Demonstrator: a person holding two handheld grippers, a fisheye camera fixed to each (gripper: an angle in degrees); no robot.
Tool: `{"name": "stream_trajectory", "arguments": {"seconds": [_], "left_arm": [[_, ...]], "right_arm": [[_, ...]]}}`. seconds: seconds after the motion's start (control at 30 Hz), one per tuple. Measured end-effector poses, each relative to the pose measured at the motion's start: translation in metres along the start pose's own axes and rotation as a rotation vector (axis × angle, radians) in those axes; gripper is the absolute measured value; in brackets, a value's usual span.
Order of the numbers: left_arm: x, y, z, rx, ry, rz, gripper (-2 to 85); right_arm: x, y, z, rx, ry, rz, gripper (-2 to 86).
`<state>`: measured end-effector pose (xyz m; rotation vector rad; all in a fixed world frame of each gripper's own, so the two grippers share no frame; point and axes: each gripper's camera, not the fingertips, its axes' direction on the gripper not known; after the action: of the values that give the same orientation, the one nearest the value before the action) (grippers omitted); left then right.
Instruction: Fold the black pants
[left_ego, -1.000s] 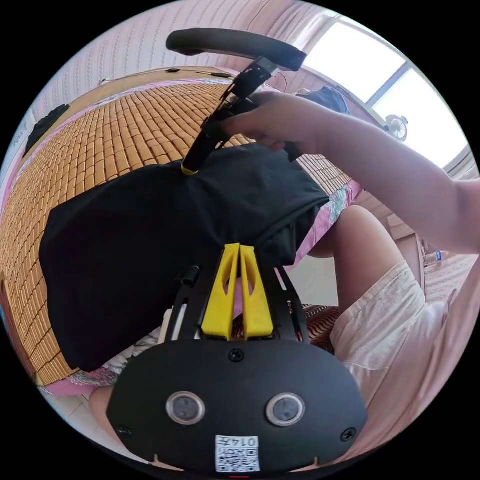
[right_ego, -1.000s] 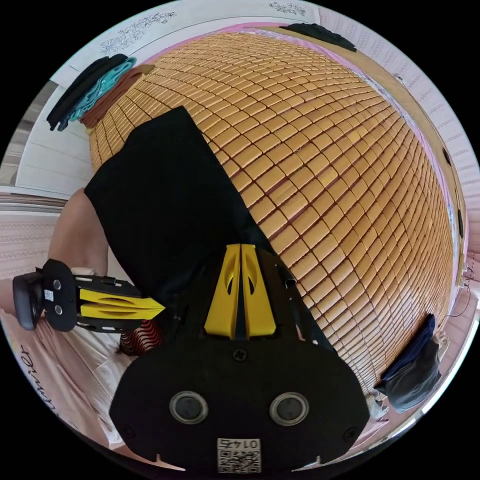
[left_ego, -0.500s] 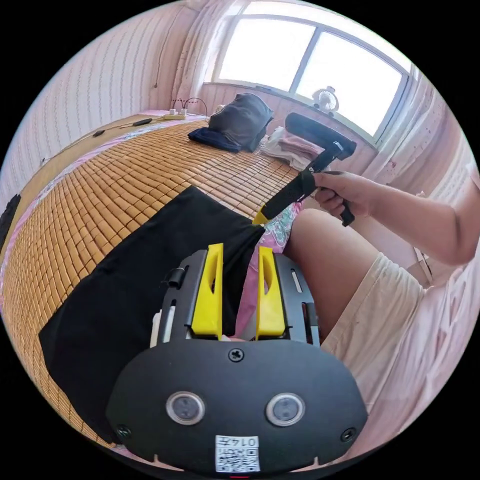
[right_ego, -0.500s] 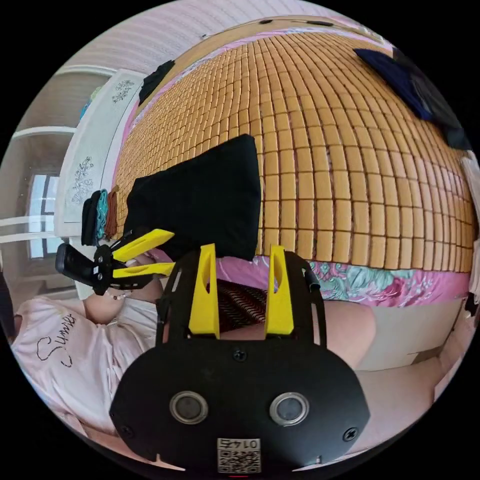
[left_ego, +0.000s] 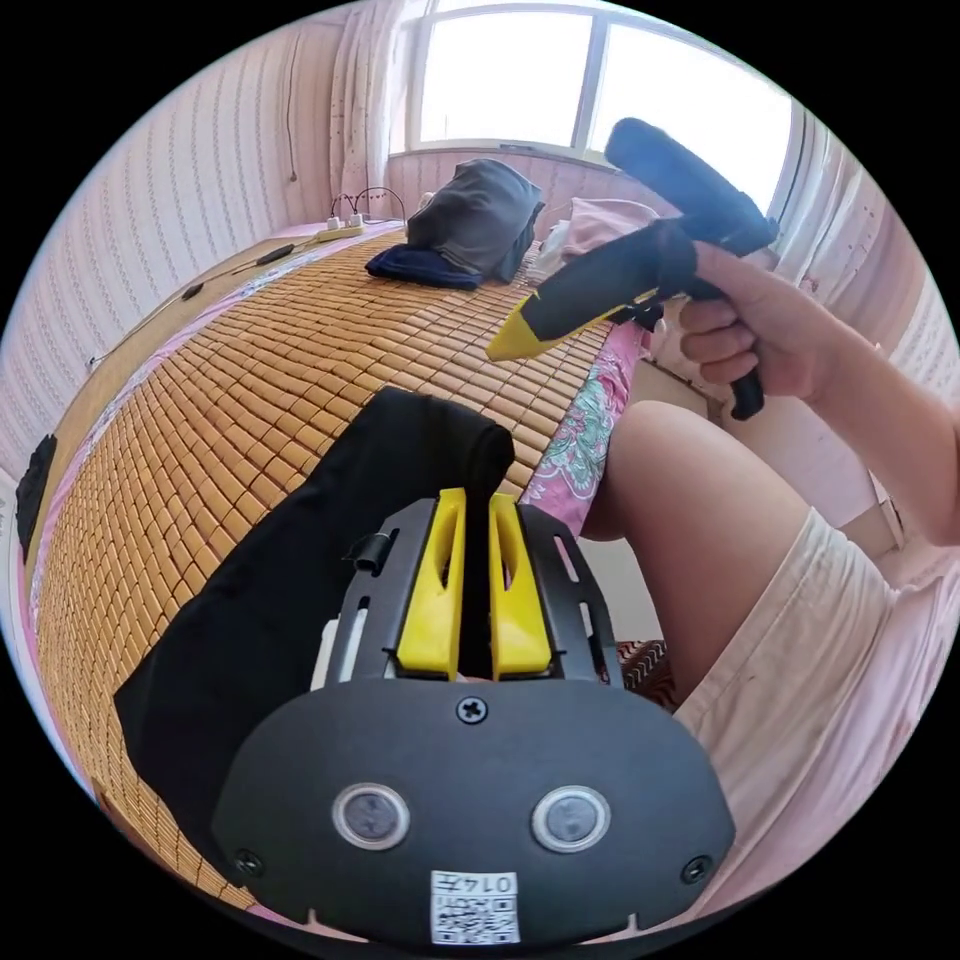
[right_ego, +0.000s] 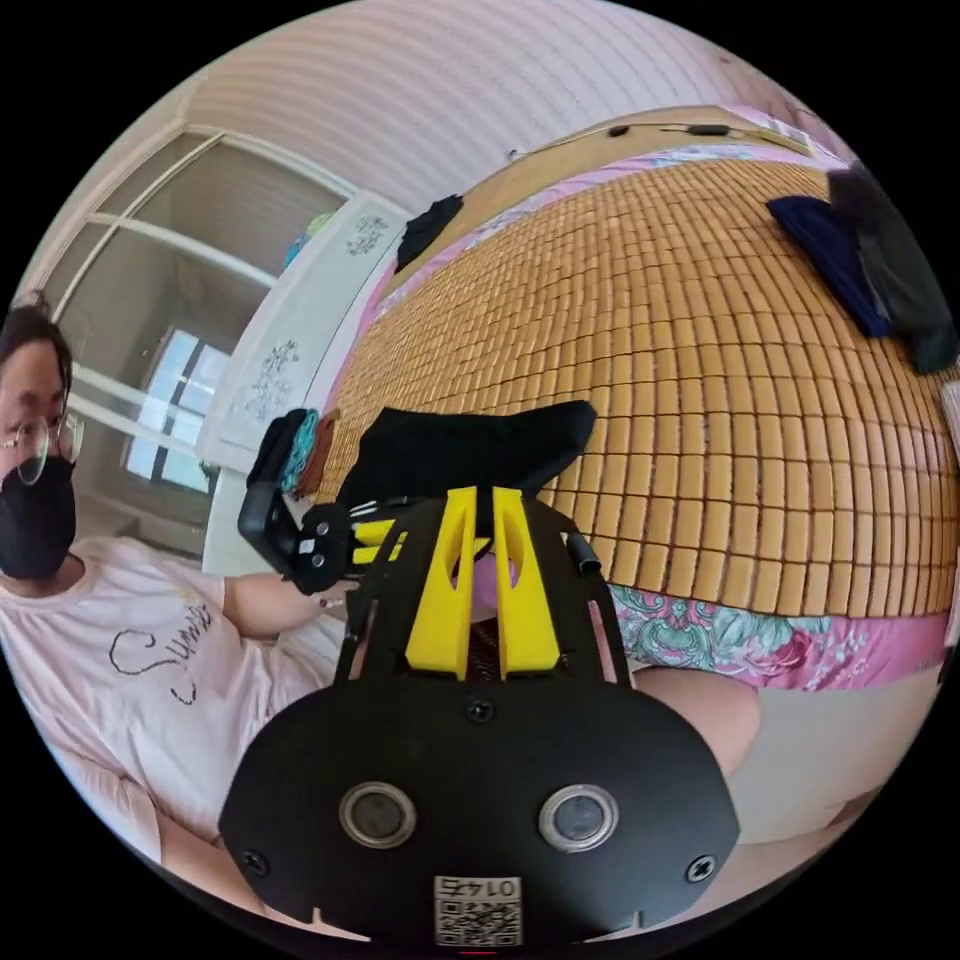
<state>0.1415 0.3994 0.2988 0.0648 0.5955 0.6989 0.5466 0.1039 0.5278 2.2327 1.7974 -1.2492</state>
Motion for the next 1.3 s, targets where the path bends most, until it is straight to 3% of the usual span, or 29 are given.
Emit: {"name": "stream_trajectory", "arguments": {"seconds": [0.07, 0.13, 0.27, 0.43, 0.57, 0.7, 0.8, 0.93, 1.03, 1.17, 1.3], "left_arm": [[0.001, 0.005, -0.006, 0.006, 0.018, 0.001, 4.0], [0.004, 0.012, -0.016, 0.012, 0.034, 0.018, 4.0], [0.005, 0.023, -0.030, 0.035, 0.078, 0.033, 3.9], [-0.004, 0.013, -0.055, 0.226, 0.177, 0.013, 3.8], [-0.034, 0.009, -0.079, 0.382, 0.278, -0.107, 3.8], [-0.084, 0.051, -0.114, 0.443, 0.272, -0.265, 3.9], [-0.112, 0.101, -0.136, 0.378, 0.123, -0.401, 4.6], [-0.153, 0.161, -0.140, 0.225, -0.022, -0.661, 6.3], [-0.169, 0.177, -0.140, 0.204, -0.073, -0.701, 6.4], [-0.191, 0.175, -0.124, 0.144, -0.072, -0.710, 7.1], [-0.214, 0.172, -0.096, 0.027, -0.006, -0.743, 9.5]], "right_arm": [[0.040, 0.004, 0.009, 0.018, 0.049, 0.155, 13.9], [0.061, 0.005, 0.029, -0.005, -0.056, 0.215, 15.5], [0.099, 0.017, 0.051, 0.052, -0.376, 0.338, 5.1], [0.095, 0.028, -0.011, 0.219, -0.467, 0.239, 3.1], [0.054, 0.005, -0.068, 0.273, -0.391, 0.084, 3.1], [-0.011, -0.035, -0.046, 0.193, -0.395, -0.051, 3.9], [-0.069, -0.065, 0.031, 0.088, -0.390, -0.139, 6.4], [-0.095, -0.074, 0.115, -0.044, -0.215, -0.136, 7.9], [-0.092, -0.054, 0.120, -0.071, -0.175, -0.122, 7.5], [-0.086, -0.037, 0.108, -0.089, 0.098, -0.087, 7.5], [-0.116, -0.063, 0.116, -0.092, 0.219, -0.231, 8.7]]}}
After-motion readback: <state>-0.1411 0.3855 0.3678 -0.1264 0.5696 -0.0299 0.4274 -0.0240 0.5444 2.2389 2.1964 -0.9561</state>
